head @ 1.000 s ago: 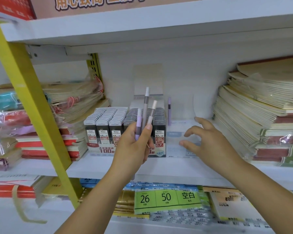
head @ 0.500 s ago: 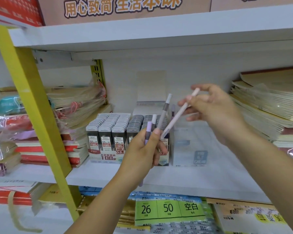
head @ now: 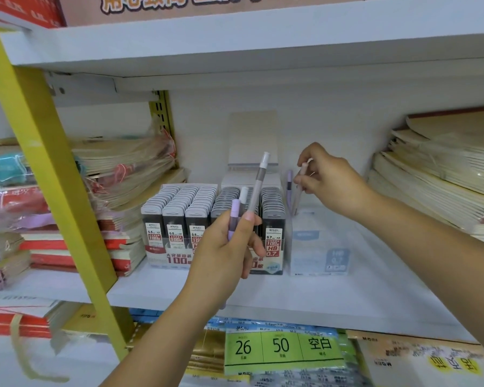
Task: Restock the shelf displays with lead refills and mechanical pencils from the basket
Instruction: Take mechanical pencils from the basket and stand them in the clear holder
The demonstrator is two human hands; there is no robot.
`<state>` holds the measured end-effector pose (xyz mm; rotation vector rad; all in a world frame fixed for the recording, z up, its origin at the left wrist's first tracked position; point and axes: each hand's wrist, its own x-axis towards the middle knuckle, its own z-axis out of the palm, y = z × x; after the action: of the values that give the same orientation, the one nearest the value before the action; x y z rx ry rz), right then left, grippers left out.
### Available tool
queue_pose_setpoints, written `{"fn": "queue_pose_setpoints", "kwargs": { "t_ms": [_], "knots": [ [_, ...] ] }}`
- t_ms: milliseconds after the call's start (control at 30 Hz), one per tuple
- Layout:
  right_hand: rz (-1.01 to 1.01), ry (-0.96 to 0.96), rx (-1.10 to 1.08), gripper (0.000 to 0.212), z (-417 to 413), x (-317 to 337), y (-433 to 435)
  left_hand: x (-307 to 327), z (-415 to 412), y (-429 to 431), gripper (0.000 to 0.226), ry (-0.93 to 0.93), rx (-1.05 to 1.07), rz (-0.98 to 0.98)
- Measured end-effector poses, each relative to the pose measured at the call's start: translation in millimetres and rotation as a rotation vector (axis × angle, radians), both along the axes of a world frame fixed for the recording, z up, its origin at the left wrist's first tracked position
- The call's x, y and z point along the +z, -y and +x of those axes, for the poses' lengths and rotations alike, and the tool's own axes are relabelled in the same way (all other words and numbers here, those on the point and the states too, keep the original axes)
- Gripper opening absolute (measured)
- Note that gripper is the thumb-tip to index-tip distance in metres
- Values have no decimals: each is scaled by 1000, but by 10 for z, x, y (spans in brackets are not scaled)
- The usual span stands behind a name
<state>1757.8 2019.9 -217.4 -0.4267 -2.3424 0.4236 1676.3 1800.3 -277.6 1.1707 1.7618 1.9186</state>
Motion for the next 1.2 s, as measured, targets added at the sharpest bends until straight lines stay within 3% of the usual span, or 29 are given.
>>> {"fn": "queue_pose_setpoints", "kwargs": {
  "t_ms": [267,533,633,700,767,867,1033,1133,1200],
  "knots": [
    [80,-47,-31,30,-39,-35,-10,-44,-4,-9,28,-1,12,-10],
    [139,145,-98,15,-33,-32,26,-54,21,-5,27,18,8,-16],
    [184,-17,-149,19,78,18,104,-35,50,-10,27,30,-8,-22],
    [7,-221,-120,13,196,38,261,-22,77,-21,27,39,-36,-25],
    [-320,-341,65,14,310,25,463,-14,120,-45,28,48,-73,-34],
    [-661,-314,343,23,437,27,740,-8,201,-97,26,61,-124,-39],
    [-732,-339,422,28,519,33,858,-16,286,-151,27,73,-185,-37],
    [-773,-511,382,20,557,79,753,-35,265,-155,29,80,-170,-66],
    [-656,-650,298,23,589,138,595,-54,225,-150,25,146,-157,-63]
  ]
}}
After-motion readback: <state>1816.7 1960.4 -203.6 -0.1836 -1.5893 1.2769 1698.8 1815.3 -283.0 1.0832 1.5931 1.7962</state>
